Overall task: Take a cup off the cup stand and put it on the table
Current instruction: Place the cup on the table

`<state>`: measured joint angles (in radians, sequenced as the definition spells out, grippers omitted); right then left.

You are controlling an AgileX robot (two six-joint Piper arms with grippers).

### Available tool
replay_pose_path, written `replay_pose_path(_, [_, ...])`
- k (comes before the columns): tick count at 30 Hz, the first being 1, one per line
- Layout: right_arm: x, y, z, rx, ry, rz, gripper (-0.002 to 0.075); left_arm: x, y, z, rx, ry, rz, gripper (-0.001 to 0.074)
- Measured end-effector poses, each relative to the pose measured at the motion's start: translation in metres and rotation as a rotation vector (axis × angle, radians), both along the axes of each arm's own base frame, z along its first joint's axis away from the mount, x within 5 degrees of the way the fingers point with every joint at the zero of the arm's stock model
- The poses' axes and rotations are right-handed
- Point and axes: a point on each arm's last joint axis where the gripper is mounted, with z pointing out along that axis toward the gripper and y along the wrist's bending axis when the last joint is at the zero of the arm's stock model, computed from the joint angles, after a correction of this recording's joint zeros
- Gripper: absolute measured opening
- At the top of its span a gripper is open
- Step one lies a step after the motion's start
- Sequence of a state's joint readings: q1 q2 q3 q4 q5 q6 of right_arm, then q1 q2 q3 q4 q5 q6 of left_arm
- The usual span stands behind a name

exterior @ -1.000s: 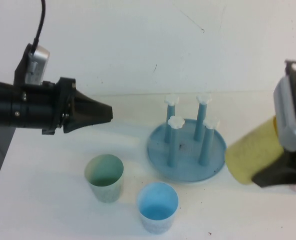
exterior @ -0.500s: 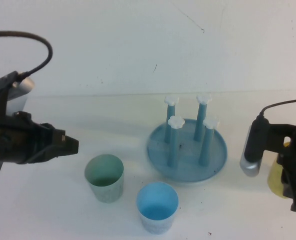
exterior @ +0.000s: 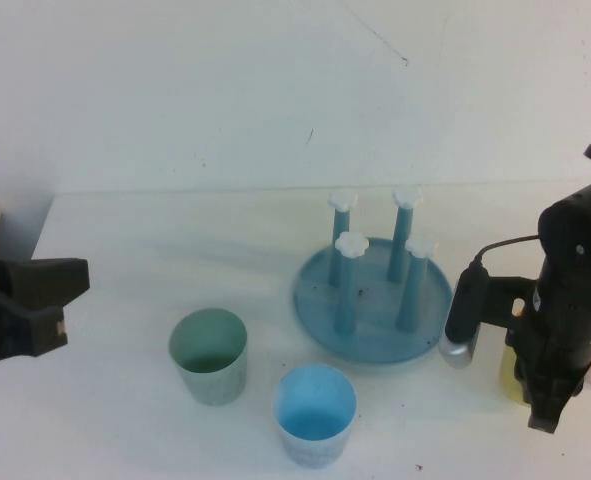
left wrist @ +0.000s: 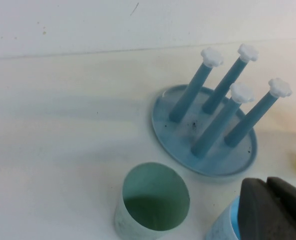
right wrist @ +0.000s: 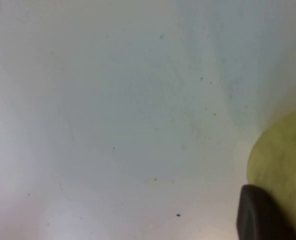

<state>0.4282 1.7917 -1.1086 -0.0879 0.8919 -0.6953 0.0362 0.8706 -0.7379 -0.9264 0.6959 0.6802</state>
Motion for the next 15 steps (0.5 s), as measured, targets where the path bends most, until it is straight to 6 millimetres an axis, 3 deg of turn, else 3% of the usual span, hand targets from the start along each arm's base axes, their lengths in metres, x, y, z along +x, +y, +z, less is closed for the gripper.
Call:
replay_pose_path(5, [0.0,0.0,-0.014,-0.027,0.057,-0.031,0.0038,-0.001,-0.002,-0.003,0.001,0.029,-0.03,-0.0001])
replay_pose_path(9, [0.002,0.001,-0.014,-0.029,0.059,-0.052,0.0054,-0.002,-0.004,-0.007,0.011,0.053,-0.063,-0.0001])
replay_pose_path(12, [0.003,0.002,-0.013,-0.035,0.082,-0.065,0.0139,-0.001,-0.003,-0.008,0.023,0.057,-0.068,-0.0001])
replay_pose_path(15, [0.005,0.004,-0.006,-0.037,0.102,-0.113,0.0286,-0.001,-0.003,-0.009,0.031,0.062,-0.071,-0.0001])
